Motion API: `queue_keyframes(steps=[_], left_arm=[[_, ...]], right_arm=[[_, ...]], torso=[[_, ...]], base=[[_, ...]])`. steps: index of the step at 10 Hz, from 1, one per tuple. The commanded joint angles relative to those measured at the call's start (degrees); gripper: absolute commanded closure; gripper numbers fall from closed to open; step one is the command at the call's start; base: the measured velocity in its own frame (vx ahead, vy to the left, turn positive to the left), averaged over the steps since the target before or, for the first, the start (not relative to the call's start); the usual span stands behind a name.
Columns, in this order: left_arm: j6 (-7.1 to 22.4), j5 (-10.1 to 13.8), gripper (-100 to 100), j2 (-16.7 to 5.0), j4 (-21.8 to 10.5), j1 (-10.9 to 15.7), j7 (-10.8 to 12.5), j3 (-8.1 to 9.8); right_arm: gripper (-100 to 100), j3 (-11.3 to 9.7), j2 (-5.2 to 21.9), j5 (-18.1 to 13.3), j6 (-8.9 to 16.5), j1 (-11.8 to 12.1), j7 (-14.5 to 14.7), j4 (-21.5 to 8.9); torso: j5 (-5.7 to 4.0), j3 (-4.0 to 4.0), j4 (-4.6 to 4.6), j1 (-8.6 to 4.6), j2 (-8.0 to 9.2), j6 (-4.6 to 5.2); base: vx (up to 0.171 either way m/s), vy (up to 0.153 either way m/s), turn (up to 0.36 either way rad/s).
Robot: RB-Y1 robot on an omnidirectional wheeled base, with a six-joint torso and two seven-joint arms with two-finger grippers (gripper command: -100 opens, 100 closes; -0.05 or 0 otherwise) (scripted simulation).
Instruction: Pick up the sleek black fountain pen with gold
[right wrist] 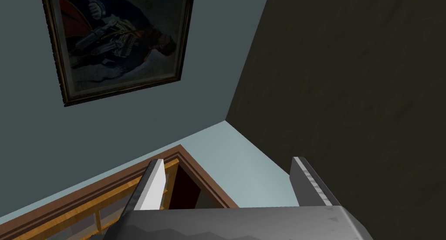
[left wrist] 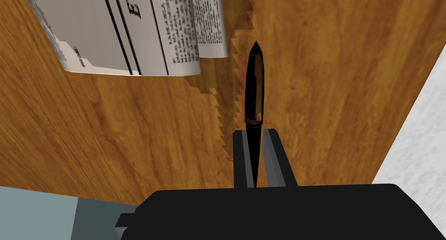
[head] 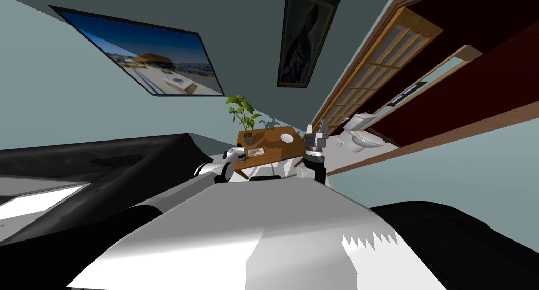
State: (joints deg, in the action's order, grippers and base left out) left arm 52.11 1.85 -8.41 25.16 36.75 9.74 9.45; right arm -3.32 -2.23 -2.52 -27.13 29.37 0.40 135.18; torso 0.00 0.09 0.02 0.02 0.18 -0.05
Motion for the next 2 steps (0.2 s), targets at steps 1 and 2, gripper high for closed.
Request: queue_keyframes(steps=[1,2], left_arm=[[0.0,0.0,100,0.0,0.0,0.0,0.0,0.0],[0.1,0.0,0,0.0,-0.1,0.2,0.0,0.02]], right_arm=[[0,0.0,0.0,0.0,0.0,0.0,0.0,0.0],[0,0.0,0.0,0.0,0.0,0.0,0.0,0.0]], torso=[[0.0,0.0,0.0,0.0,0.0,0.0],[0.01,-0.06,-0.03,0.01,-0.1,-0.01]], base=[[-0.032,0.003,-0.003],[-0.006,0.0,0.001]])
